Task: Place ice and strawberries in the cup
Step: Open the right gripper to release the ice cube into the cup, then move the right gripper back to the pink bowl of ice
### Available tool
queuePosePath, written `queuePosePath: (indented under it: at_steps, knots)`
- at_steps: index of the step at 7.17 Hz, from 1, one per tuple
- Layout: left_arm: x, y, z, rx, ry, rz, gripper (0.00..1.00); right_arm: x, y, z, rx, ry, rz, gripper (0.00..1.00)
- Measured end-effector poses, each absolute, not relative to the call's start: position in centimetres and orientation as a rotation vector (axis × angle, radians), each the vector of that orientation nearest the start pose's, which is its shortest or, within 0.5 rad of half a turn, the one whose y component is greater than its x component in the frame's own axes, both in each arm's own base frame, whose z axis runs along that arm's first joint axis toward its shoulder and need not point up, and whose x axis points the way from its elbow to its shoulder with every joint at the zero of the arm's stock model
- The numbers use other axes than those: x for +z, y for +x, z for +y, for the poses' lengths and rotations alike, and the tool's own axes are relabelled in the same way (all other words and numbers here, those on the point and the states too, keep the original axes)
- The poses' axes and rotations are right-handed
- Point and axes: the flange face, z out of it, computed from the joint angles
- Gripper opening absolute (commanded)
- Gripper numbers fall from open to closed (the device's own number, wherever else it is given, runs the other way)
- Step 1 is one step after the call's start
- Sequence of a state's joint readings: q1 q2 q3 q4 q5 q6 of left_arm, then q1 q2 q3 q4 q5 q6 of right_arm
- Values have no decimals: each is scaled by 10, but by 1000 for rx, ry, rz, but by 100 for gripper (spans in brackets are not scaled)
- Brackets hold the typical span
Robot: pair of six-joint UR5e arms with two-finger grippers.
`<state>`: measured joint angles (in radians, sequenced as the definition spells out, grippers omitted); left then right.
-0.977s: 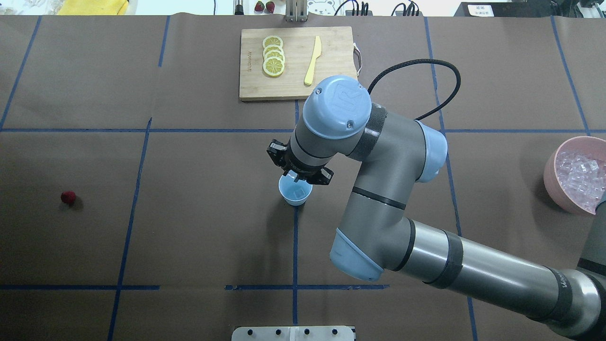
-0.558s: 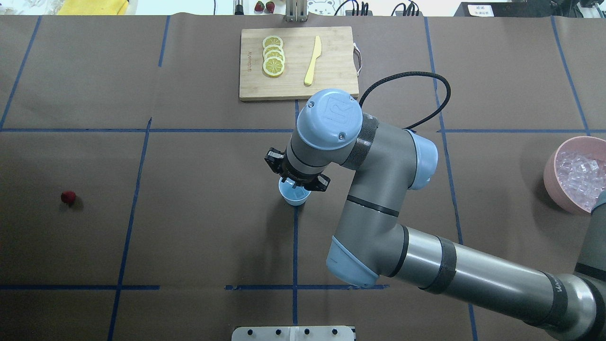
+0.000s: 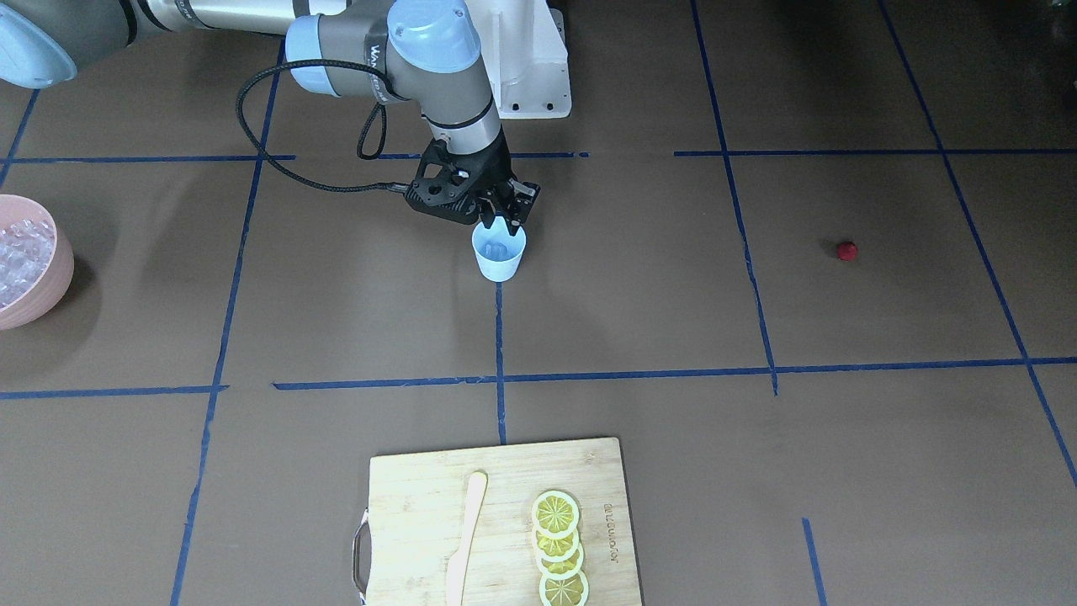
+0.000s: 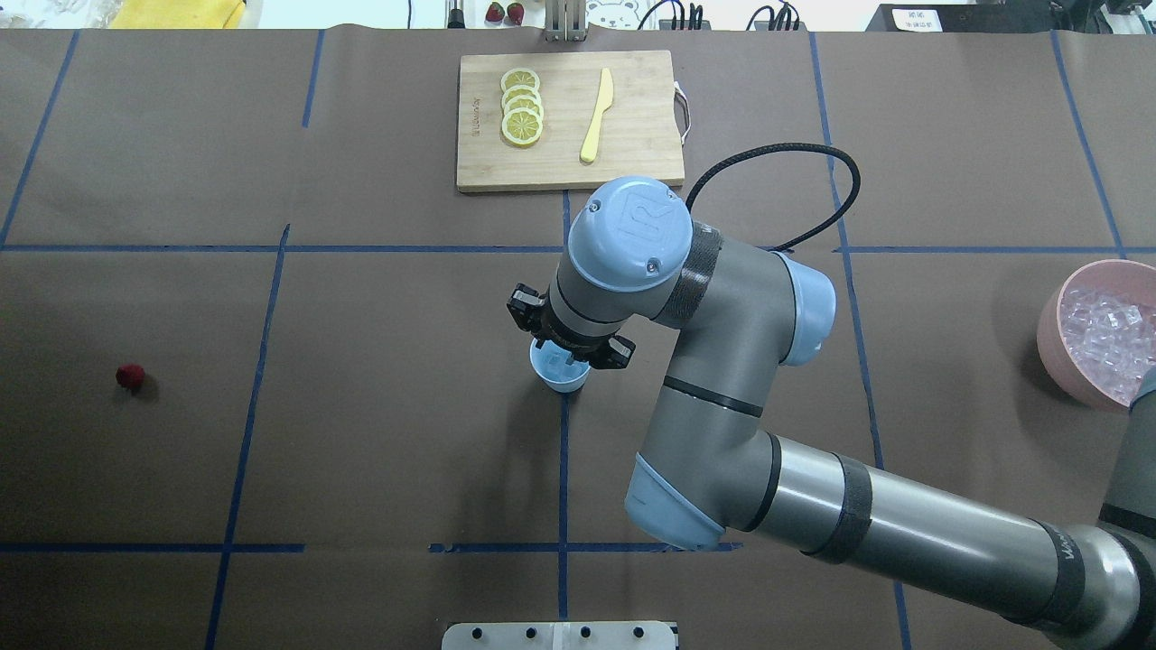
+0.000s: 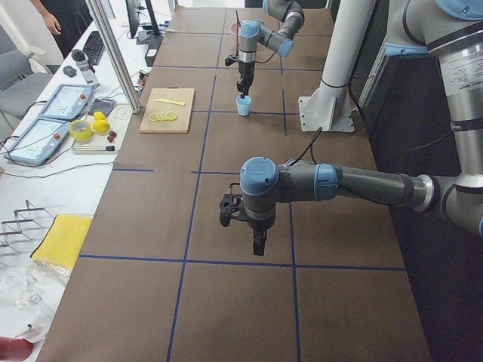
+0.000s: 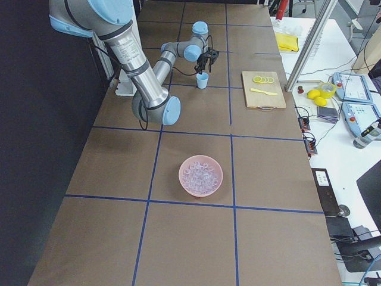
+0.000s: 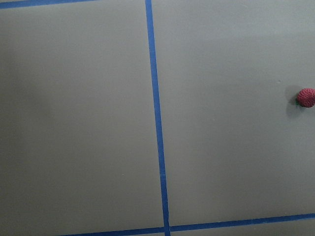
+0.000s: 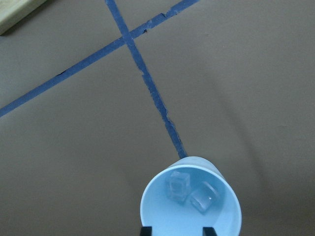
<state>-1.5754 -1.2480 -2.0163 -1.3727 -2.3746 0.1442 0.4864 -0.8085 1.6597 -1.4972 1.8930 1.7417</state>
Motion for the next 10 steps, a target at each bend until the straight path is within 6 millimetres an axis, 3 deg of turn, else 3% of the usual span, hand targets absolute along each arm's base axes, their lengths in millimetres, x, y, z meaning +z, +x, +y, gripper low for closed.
queuePosePath:
  at_steps: [2,3,4,5,7,10]
  knots:
    - [593,-63,-348,102,-10,807,100,155,-549,-417,464,-146,-964,52]
    - [593,-63,-348,102,-10,807,100,165,-525,-425,476,-137,-970,55]
    - [593,-63,-348,102,-10,807,100,185,-488,-432,470,-127,-974,59]
    - [593,-63,-348,102,-11,807,100,213,-442,-440,437,-117,-969,70]
    - [594,-63,-347,101,-13,807,100,285,-348,-451,329,-88,-931,72]
    - [594,-63,-347,100,-15,807,100,409,-213,-452,147,-9,-816,77]
